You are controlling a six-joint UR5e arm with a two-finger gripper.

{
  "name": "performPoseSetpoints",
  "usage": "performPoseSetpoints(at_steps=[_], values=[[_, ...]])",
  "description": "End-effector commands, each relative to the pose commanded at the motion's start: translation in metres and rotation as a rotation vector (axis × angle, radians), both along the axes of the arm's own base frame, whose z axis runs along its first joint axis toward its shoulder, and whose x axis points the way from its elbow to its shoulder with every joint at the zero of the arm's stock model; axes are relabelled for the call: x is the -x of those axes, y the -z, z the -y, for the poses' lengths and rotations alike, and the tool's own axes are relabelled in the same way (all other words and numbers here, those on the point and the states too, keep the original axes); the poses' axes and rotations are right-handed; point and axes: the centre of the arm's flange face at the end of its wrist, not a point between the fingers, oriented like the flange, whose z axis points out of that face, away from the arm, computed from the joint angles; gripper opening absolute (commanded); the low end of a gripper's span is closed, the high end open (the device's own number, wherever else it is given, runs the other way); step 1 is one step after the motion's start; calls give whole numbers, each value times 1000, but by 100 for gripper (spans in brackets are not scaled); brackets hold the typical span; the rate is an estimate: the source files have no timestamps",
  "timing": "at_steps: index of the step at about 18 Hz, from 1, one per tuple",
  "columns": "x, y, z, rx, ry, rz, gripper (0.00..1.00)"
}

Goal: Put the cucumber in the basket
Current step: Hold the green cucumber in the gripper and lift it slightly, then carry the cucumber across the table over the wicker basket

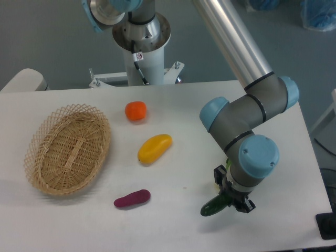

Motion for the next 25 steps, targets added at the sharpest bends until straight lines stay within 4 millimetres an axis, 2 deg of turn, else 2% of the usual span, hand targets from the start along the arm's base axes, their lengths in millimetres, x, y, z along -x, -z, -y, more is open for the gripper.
performPoseSetpoints(at_steps=[6, 14, 15, 19, 23, 25], values=[[-1, -1, -1, 0, -9, 0, 21], [-22, 0, -15, -2, 18, 13, 19], [-32, -7, -13, -2, 18, 20, 19], [-79, -18, -30, -9, -5, 46, 19], [-147, -26, -38, 13, 19, 69, 19], [-178, -30, -34, 31, 37, 85, 19]])
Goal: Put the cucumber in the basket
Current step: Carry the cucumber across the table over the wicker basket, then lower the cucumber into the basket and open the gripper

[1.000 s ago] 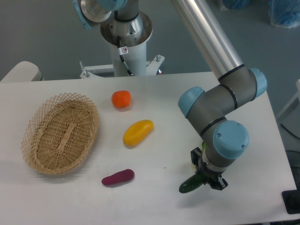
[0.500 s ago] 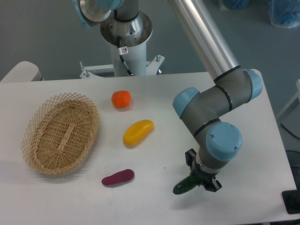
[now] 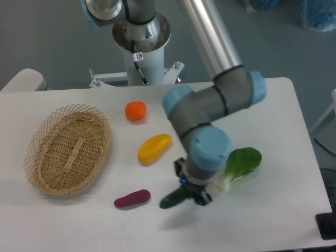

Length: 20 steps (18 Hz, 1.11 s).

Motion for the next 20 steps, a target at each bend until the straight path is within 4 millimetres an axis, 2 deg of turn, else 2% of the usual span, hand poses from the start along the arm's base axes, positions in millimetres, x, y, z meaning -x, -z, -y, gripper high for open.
performPoseSetpoints(at_steps=[4, 6, 8, 10, 13, 16, 20], values=[[-78, -27, -9, 0, 35, 33, 19], [-120, -32, -23, -5, 31, 43, 19], [-150, -32, -35, 4, 10, 47, 19], [-174, -26, -40, 18, 3, 54, 19], [-202, -5, -39, 38, 15, 78, 19], [-237, 3, -38, 44, 2, 72, 19], [-253, 17, -33, 38, -41, 63, 23]])
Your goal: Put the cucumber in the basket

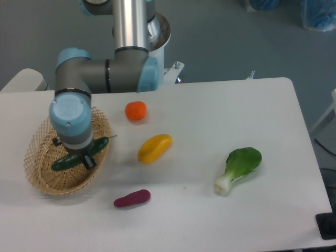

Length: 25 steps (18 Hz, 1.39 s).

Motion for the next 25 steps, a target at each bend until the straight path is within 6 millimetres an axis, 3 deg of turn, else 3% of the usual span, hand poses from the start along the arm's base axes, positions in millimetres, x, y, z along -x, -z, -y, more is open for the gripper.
performPoseSetpoints(at_steps=[7, 8, 10, 11, 15, 17, 25], values=[[-22, 22, 7, 16, 21, -3, 44], [-22, 22, 7, 15, 22, -1, 57], [-22, 22, 7, 14, 24, -3, 92], [-22, 22, 7, 14, 22, -3, 100], [-19, 15, 4, -1, 29, -10, 100], [-8, 7, 1, -16, 16, -17, 100], [87, -40, -2, -99, -81, -93, 100]])
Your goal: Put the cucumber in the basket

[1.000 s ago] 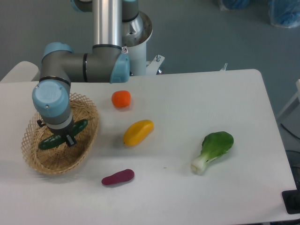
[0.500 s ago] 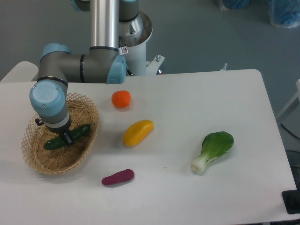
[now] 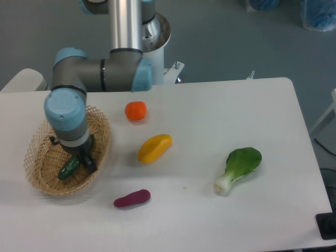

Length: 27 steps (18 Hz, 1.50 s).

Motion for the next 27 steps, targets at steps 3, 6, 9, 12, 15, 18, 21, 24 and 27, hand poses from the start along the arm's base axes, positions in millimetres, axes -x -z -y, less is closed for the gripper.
performPoseSetpoints(at_steps=[3, 6, 9, 12, 15, 18, 21, 24, 27], values=[[50, -15, 12, -28, -4, -21, 100], [103, -23, 29, -45, 0, -42, 100], [145, -27, 38, -54, 30, -56, 100], [195, -13, 52, -45, 29, -59, 100], [258, 13, 89, -4, 83, -69, 100], [302, 28, 101, 21, 111, -85, 100], [326, 33, 95, 20, 101, -102, 100], [336, 41, 87, 19, 103, -105, 100], [346, 41, 83, 12, 99, -113, 100]])
